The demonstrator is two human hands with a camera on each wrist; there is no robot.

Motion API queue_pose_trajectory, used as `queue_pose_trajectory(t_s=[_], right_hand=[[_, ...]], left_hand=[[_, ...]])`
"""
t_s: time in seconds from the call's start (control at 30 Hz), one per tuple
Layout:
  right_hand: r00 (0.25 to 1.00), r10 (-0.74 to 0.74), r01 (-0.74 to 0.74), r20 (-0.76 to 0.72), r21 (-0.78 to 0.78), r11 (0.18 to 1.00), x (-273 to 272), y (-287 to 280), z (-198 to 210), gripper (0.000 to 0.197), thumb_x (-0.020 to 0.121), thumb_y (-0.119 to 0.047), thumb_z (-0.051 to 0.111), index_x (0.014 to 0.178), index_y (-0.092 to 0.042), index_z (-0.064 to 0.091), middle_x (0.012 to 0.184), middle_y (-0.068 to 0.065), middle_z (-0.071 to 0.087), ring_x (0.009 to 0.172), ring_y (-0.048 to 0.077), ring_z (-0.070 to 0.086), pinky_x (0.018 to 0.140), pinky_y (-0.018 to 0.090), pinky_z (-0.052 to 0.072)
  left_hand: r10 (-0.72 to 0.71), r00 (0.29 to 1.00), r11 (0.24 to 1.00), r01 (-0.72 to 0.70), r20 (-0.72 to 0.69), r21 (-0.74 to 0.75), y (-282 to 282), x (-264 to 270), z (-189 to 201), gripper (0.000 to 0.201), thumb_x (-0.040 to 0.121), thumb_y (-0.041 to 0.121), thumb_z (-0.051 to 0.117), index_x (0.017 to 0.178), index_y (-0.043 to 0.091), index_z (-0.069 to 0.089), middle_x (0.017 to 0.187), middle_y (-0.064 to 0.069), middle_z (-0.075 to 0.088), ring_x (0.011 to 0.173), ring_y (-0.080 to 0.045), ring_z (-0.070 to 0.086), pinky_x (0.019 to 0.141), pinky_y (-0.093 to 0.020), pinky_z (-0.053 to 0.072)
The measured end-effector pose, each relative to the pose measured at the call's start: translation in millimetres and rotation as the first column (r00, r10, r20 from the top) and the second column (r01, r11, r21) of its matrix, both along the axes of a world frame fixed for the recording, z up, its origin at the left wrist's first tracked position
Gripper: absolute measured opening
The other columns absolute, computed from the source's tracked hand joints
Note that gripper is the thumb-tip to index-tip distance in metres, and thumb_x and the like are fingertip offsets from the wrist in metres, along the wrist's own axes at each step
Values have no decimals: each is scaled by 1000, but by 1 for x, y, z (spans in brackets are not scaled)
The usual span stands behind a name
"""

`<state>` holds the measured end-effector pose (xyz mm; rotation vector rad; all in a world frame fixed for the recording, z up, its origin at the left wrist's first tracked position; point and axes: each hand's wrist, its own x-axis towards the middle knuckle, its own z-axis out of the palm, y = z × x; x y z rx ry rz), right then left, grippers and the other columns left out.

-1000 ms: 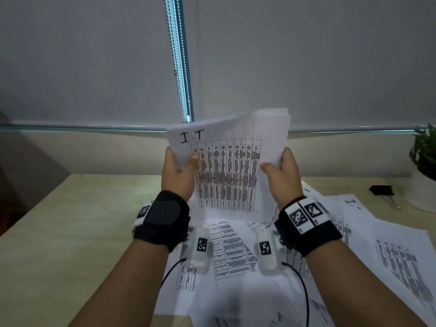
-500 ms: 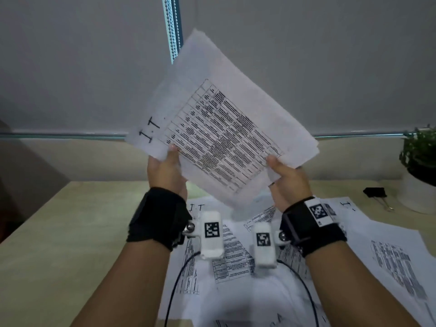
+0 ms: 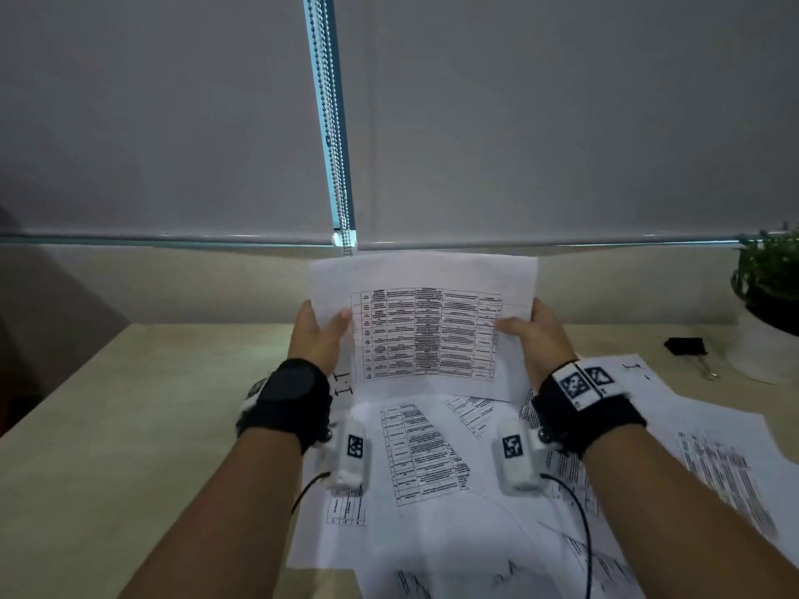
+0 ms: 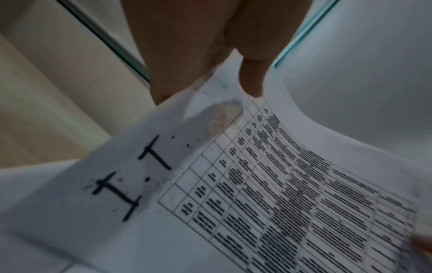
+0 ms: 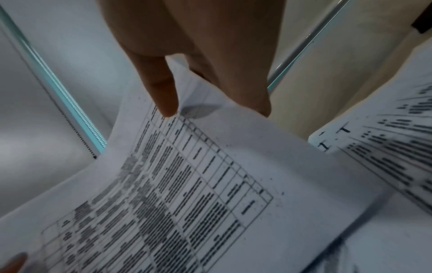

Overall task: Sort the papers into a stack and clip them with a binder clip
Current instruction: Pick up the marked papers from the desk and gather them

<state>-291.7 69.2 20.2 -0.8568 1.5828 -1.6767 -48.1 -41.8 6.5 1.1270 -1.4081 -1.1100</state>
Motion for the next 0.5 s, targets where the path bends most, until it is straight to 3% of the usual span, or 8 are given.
queue_pose_trajectory(t_s=[0.07,0.13,0.2,0.27,0.3,0.37,0.43,0.5], right_hand=[[998,-36,36,-57,-3,999,2,-5,11,41,76,5,61,114,-9,56,105,7,67,104,32,63,97,49,47],[936,-220,208,-276,-72,975,1,-6,38,56,74,-4,68,125,-13,45,119,6,57,114,28,55,101,42,42],[671,-371,296,-642,-227,928,6,-1,74,82,70,-18,74,139,-16,31,137,9,41,129,26,39,108,42,32],[356,-253,177,-899,-200,964,15,-3,106,86,68,-30,75,141,-17,32,139,10,42,129,27,38,107,42,30],[301,-128,95,-945,-104,990,20,-7,118,70,70,-30,74,132,-19,44,130,10,52,121,27,46,100,38,37],[424,46,-36,-904,34,999,27,-11,132,17,75,-19,70,90,-23,64,93,10,65,89,22,59,71,27,41],[631,1,-60,-776,-48,997,24,-13,134,10,75,-12,71,78,-20,66,82,9,67,77,20,60,64,28,43],[812,-67,-39,-580,-170,985,18,-12,130,15,76,-9,73,89,-13,67,84,4,69,77,17,63,70,24,49]], left_hand=[[60,998,997,-61,-11,-38,-5,-3,12,28,95,15,53,122,7,51,112,-6,61,111,-28,59,88,-31,44],[106,994,983,-104,6,-152,-8,-4,41,31,93,10,54,123,6,53,111,-6,62,107,-22,59,84,-24,42],[136,983,937,-87,125,-337,-4,-6,77,29,91,9,56,120,5,55,108,-5,62,100,-16,57,77,-17,38],[134,954,848,31,270,-528,6,-16,111,20,90,7,57,110,2,55,100,-7,62,93,-19,56,68,-19,32],[128,934,787,110,334,-607,14,-23,127,18,89,8,57,106,1,55,97,-10,63,93,-23,58,67,-21,31],[237,897,653,138,374,-745,22,-32,149,28,84,19,62,109,6,57,103,-13,64,100,-29,58,74,-26,33],[458,855,590,-88,243,-803,18,-27,160,64,71,42,71,125,15,50,125,-8,54,120,-24,48,94,-30,32],[462,882,727,-314,97,-611,11,-15,157,102,61,48,80,141,14,28,144,-9,33,135,-24,31,108,-31,23]])
